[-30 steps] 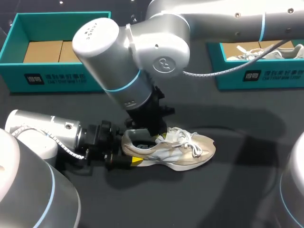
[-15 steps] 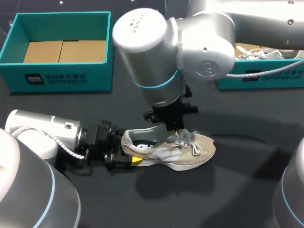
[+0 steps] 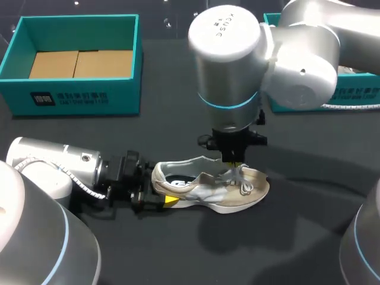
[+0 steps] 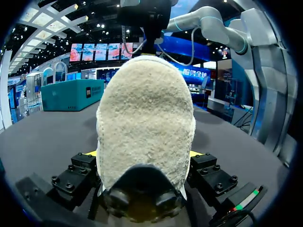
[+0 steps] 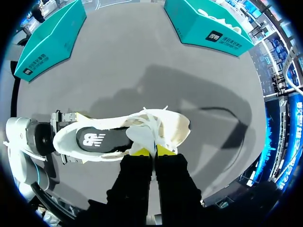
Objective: Take the shoe out of the shoebox, open the shoe tongue, remove and reinsert the insole, then place the shoe into the shoebox
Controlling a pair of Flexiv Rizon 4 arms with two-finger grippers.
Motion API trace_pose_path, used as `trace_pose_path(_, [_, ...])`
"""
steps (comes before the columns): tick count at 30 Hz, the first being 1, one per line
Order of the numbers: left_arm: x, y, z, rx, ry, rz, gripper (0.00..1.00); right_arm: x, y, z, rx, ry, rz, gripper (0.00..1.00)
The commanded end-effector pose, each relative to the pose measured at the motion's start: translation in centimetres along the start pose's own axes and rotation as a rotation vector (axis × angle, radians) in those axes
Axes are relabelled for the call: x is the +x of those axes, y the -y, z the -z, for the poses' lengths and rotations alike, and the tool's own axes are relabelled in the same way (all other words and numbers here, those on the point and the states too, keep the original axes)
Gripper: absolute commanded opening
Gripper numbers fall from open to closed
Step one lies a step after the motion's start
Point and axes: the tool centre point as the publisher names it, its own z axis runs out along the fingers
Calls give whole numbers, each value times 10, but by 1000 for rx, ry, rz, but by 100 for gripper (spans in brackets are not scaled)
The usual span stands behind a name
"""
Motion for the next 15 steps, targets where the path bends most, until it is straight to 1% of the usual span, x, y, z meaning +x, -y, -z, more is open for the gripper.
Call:
trace_pose_path(1, [0, 0, -1, -2, 2, 0, 0, -21, 0, -4, 5, -47, 18, 0])
trace_pose_path(5, [0, 0, -1, -2, 2, 0, 0, -33, 1, -16, 0, -58, 23, 0])
trace_pose_path(6, [0, 0, -1, -2, 2, 0, 0, -36, 0, -21, 3, -53, 24, 0])
trace_pose_path(10, [0, 0, -1, -2, 2, 0, 0, -45, 0, -41, -7, -85, 19, 0])
trace_pose_path(11, [0, 0, -1, -2, 2, 0, 0, -48, -1, -47, 1, -99, 8, 0])
trace_pose_path(12, [0, 0, -1, -2, 2, 0, 0, -50, -2, -51, 19, -96, -8, 0])
trace_pose_path(13, [0, 0, -1, -2, 2, 0, 0, -50, -2, -54, 18, -112, -8, 0])
trace_pose_path(15, [0, 0, -1, -2, 2, 0, 0, -50, -3, -55, 23, -109, -15, 0])
